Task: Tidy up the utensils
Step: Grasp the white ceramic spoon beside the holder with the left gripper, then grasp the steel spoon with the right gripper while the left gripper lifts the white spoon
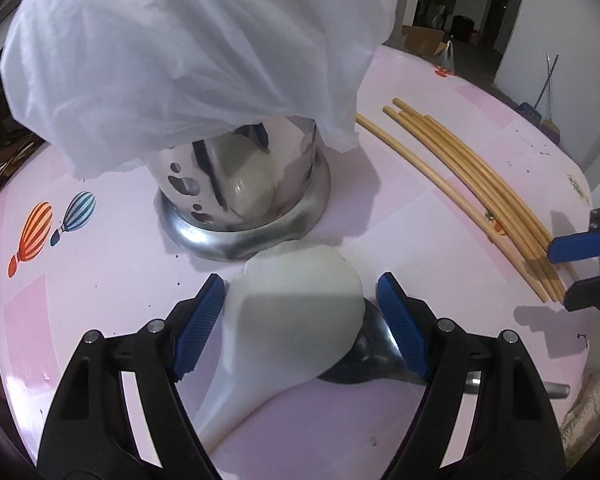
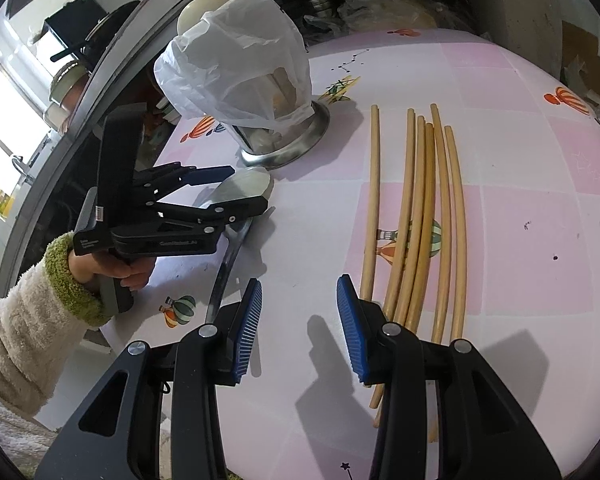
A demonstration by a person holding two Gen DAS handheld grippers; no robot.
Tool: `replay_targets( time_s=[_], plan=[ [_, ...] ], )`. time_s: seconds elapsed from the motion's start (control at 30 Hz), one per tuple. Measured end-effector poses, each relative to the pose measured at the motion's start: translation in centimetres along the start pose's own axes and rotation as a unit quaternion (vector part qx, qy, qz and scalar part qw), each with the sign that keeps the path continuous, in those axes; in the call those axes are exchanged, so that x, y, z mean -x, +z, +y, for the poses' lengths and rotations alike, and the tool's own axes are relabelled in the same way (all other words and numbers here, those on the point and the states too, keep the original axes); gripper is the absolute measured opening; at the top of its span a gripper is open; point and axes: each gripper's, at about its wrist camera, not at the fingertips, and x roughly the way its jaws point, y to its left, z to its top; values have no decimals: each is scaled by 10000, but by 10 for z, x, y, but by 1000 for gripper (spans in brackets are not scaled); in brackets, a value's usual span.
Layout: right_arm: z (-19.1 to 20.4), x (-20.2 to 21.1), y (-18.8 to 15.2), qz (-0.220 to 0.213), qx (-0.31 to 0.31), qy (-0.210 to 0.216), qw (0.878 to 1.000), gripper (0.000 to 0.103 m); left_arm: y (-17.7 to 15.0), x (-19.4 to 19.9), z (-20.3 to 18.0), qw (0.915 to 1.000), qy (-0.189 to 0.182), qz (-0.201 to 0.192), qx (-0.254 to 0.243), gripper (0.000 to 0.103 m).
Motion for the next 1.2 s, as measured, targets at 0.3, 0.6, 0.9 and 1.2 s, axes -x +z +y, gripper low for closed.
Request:
replay_targets(
  time_s=[0.3,0.6,0.9,1.2],
  plan=[
    [-4,3,0,-44,-69,25,10000,39,5,-3,-6,9997,209,37,81,64],
    [-4,11,-3,-127,-70,3,9999,39,-1,20,12,9987,268,-184,391,64],
    [6,16,0,-164,115,55,9998,39,-6,96,31,9905,499,-999,807,64],
    [42,-3,20,11,700,335,9970,39,-26,184,49,9695,824,-1895,1319,64]
  ],
)
